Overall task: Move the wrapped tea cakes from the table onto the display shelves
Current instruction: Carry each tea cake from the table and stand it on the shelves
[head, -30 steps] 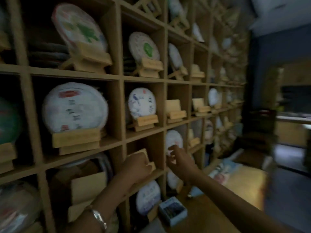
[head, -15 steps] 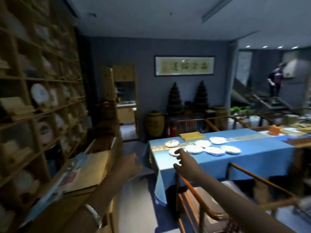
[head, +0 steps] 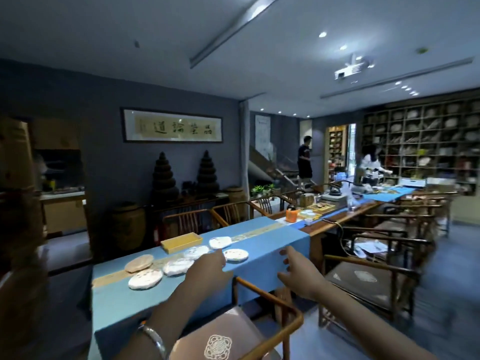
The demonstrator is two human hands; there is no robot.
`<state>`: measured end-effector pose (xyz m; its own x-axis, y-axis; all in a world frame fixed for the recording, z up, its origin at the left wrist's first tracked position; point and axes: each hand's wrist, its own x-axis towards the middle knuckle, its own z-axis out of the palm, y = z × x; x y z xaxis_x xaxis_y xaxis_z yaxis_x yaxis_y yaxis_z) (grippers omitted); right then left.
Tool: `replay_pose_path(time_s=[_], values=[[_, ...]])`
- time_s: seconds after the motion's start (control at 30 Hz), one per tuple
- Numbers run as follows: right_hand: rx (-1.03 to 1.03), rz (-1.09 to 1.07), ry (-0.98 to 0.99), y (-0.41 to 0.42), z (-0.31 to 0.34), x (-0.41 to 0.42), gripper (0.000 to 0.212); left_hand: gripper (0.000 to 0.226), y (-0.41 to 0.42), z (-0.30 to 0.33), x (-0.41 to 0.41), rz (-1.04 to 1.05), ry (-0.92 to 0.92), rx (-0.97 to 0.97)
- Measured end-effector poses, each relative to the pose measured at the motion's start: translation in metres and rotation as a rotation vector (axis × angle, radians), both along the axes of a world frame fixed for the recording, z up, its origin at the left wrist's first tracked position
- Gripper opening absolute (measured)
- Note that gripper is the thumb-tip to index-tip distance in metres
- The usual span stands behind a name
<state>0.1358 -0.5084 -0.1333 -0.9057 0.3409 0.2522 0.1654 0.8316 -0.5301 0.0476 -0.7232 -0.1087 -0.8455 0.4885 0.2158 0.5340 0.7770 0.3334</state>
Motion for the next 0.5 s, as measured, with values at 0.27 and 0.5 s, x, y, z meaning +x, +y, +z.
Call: replay_pose_path(time_s=[0.27,0.5], values=[[-0.017,-0.166,-0.017,0.156,0.002,0.018,0.046,0.036,0.182,0.005,-0.027,-0.153,-0.056,-0.079],[-0.036,-0.29,0.04,0.26,0.007,-0.008,0.045,0.041,0.334,0.009,-0.073,-0.32,-0.038,-0.06]])
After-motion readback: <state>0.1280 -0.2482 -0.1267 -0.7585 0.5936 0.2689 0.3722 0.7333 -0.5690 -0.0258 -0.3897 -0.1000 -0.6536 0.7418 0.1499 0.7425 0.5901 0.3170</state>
